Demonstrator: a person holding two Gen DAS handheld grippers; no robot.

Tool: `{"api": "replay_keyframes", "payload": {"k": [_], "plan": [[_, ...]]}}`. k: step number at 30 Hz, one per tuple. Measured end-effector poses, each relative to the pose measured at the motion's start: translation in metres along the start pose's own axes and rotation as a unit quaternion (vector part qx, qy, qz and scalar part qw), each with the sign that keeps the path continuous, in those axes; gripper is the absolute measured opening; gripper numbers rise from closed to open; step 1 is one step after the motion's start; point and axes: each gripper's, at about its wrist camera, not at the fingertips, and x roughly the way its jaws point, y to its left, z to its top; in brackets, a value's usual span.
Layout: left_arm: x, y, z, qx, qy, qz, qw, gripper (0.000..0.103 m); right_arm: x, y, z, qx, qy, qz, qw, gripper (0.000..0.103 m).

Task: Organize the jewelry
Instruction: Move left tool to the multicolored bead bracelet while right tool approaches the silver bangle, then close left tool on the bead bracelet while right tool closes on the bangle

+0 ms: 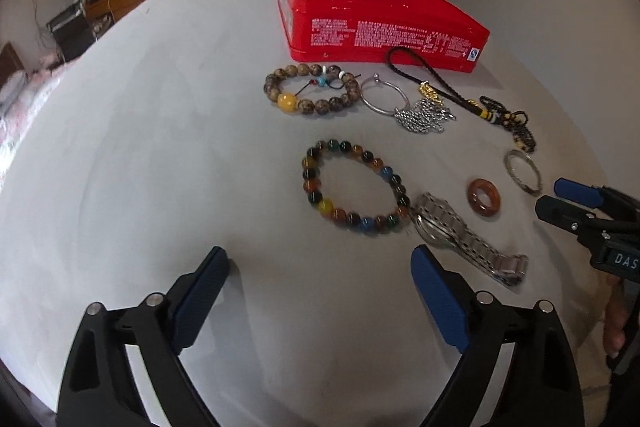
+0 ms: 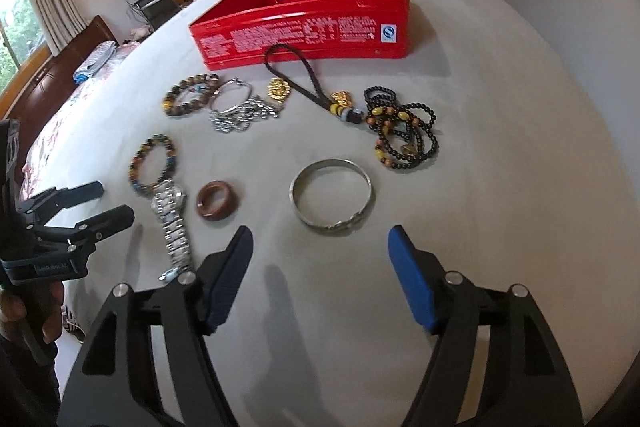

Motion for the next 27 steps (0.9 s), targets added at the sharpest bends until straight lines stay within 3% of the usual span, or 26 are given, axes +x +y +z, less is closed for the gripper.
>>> {"api": "replay_keyframes", "payload": {"k": [3,7,9,12,14,16,22,24,27], "plan": [[0.003,0.002,0.006,-0.001,-0.001,-0.005,1.0000,0.092,0.006,-0.001,0.004,-0.004,0.002,-0.003,1.000,0.070],[0.006,0.014,0.020,-0.038,-0.001,-0.028,0.9989,0.092,0.012,0.000,0.008,-0.014,0.000,-0.007,1.000,0.070],[0.013,0.014,0.027,-0.038,-0.001,-0.008,0.9992,0.092,0.015,0.000,0.009,-0.017,-0.005,-0.004,1.000,0.071],[0.022,0.007,0.033,-0.013,0.005,0.039,0.9991,0.075,0.018,0.001,0.012,-0.025,-0.009,-0.008,1.000,0.069],[0.023,0.002,0.034,0.003,0.008,0.044,0.9990,0.060,0.020,0.002,0.014,-0.033,-0.009,-0.011,0.999,0.067],[0.022,-0.002,0.035,0.013,0.012,0.038,0.9991,0.052,0.022,0.002,0.015,-0.040,-0.010,-0.012,0.999,0.066],[0.023,-0.002,0.032,0.020,0.006,0.040,0.9990,0.049,0.026,0.006,0.016,-0.057,-0.014,-0.013,0.998,0.065],[0.027,-0.005,0.034,0.023,0.000,0.033,0.9992,0.044,0.027,0.006,0.016,-0.062,-0.015,-0.018,0.998,0.055],[0.027,-0.008,0.035,0.032,-0.003,0.024,0.9992,0.025,0.026,0.004,0.017,-0.059,-0.017,-0.015,0.998,0.049]]}}
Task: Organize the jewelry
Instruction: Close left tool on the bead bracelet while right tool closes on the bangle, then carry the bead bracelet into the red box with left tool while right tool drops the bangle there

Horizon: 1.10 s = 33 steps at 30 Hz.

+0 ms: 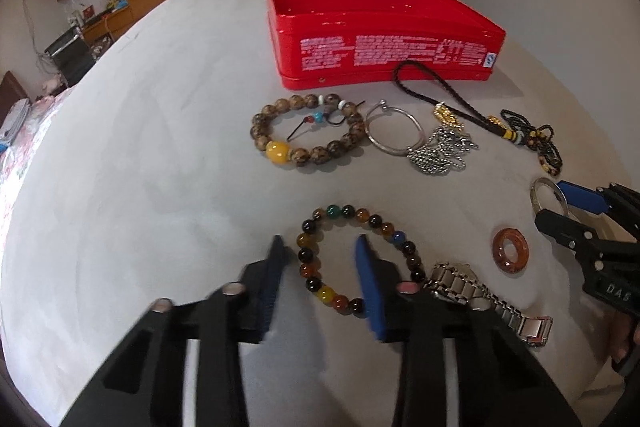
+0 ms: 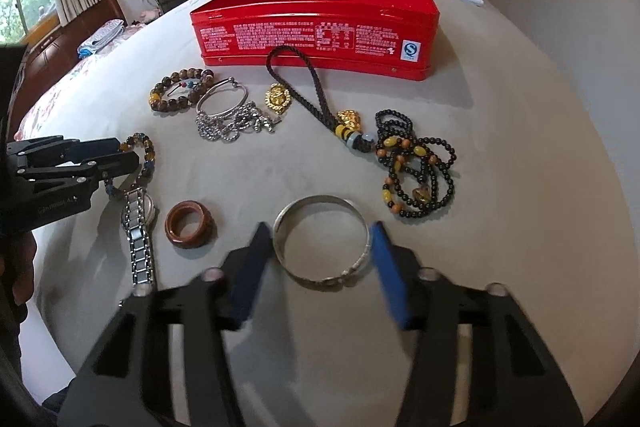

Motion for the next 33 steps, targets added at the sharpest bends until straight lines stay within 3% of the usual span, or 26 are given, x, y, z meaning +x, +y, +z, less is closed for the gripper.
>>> {"api": "replay_keyframes", "payload": {"k": [2,4,11,33], "plan": [[-0.001,0.000,0.000,-0.001,0.001,-0.012,0.9999,0.007,-0.001,-0.001,0.000,0.001,0.000,0.005,1.000,0.048],[-0.002,0.002,0.000,-0.010,0.003,-0.030,0.9995,0.007,-0.003,-0.001,0.000,0.002,-0.001,0.008,1.000,0.048],[-0.010,-0.001,-0.001,-0.015,-0.001,-0.035,0.9993,0.007,-0.015,0.003,0.001,0.004,-0.011,0.021,1.000,0.048],[-0.085,0.000,0.037,0.004,-0.081,-0.027,0.9964,0.007,-0.055,0.008,0.023,-0.006,-0.041,0.043,0.998,0.048]]}}
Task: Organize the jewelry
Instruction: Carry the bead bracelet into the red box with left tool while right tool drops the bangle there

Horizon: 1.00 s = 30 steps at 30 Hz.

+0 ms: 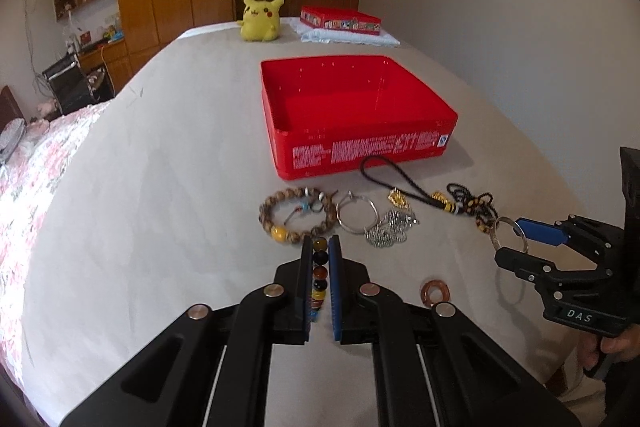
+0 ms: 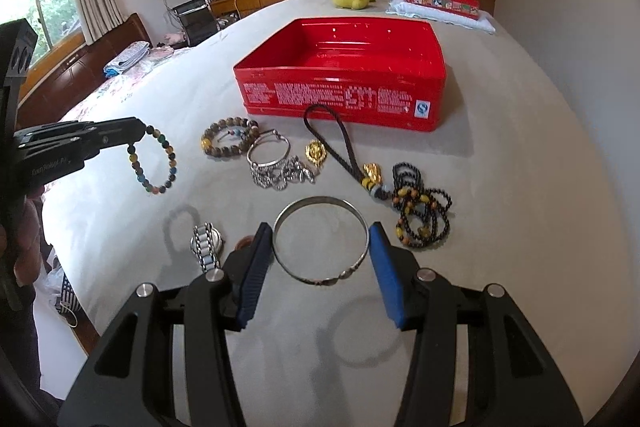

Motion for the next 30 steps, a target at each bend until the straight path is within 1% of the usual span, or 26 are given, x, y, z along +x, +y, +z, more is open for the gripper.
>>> {"api": "replay_keyframes", "payload": {"k": [6,9,16,22,26,30], "plan": [[-0.004,-0.001,0.025,0.017,-0.015,-0.002,0.9997,0.007,-0.012,-0.005,0.029,-0.012,-0.011,0.003,1.000,0.048],[-0.005,-0.003,0.043,0.028,-0.026,-0.004,0.9993,0.007,-0.014,-0.009,0.050,-0.019,-0.017,0.002,1.000,0.048],[0.007,-0.005,0.088,0.044,-0.041,-0.008,0.9982,0.007,-0.003,-0.022,0.099,-0.028,-0.026,0.001,0.999,0.048],[0.038,-0.001,0.126,0.046,-0.038,-0.005,0.9982,0.007,0.025,-0.035,0.144,-0.029,-0.020,-0.003,0.999,0.048],[0.072,0.004,0.151,0.039,-0.023,-0.007,0.9989,0.007,0.058,-0.046,0.169,-0.024,0.001,-0.004,1.000,0.048],[0.099,0.000,0.161,0.042,-0.011,-0.011,0.9990,0.007,0.097,-0.055,0.181,-0.020,0.029,-0.010,0.999,0.048]]}}
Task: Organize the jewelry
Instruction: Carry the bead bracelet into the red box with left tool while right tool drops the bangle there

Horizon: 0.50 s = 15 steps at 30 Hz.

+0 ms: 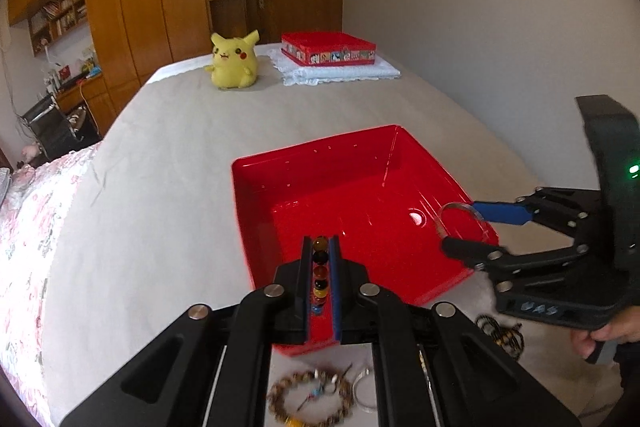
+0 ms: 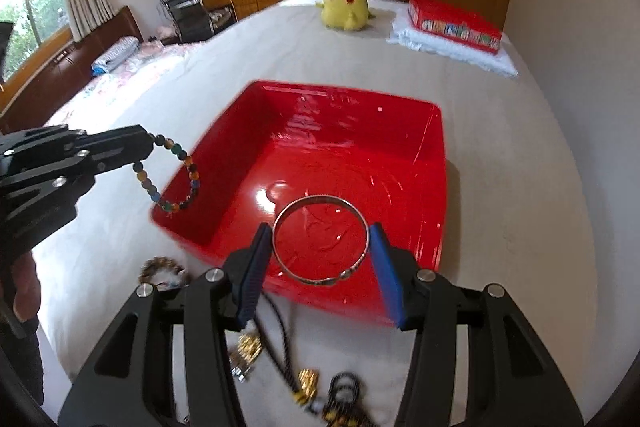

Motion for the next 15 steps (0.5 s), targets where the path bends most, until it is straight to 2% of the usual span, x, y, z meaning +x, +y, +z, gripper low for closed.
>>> {"api": "replay_keyframes", "payload": {"k": [6,10,15], "plan": [[0.053,-0.005,0.005,-0.001,0.034,-0.009,0.9994,0.007,0.054,-0.008,0.008,0.001,0.047,-0.010,0.999,0.048],[0.086,-0.005,0.001,-0.005,0.060,-0.013,0.9981,0.007,0.074,-0.006,0.012,-0.010,0.068,-0.025,0.997,0.048],[0.104,-0.003,-0.005,-0.006,0.078,-0.012,0.9968,0.007,0.098,-0.002,0.016,-0.036,0.108,-0.052,0.992,0.048]]}}
